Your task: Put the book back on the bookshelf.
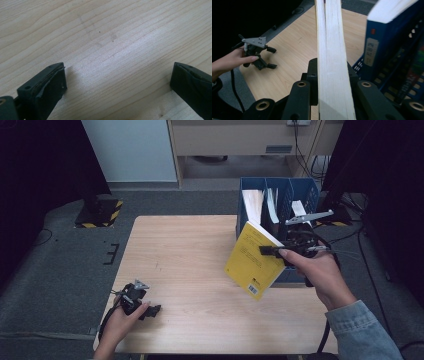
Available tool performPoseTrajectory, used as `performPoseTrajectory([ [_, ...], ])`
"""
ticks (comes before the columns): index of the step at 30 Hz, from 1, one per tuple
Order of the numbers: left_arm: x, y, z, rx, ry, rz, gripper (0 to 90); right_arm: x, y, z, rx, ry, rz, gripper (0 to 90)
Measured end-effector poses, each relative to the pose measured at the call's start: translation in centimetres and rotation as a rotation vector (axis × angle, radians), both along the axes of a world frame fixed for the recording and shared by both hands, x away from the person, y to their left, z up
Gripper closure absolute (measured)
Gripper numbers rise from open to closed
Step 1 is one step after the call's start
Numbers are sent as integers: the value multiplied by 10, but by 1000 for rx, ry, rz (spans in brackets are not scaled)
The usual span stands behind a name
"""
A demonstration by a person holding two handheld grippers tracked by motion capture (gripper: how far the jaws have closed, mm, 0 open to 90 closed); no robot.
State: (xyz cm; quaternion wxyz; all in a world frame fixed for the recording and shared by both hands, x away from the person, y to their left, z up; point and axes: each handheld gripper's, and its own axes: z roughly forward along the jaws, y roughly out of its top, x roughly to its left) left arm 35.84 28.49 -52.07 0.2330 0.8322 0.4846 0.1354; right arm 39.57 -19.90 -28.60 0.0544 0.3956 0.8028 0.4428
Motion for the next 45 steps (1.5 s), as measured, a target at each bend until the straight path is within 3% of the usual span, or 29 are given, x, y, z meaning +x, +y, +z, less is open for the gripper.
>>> performPoseTrajectory([
  [25,-1,1,-1,-5,-7,9,0,-1,-70,18,-12,-12,-151,742],
  [34,-1,1,-1,-5,-8,9,0,-4,-89,19,-12,-14,-187,742],
  [45,-1,1,-1,-4,-9,8,0,4,-104,24,-43,1,-235,742],
])
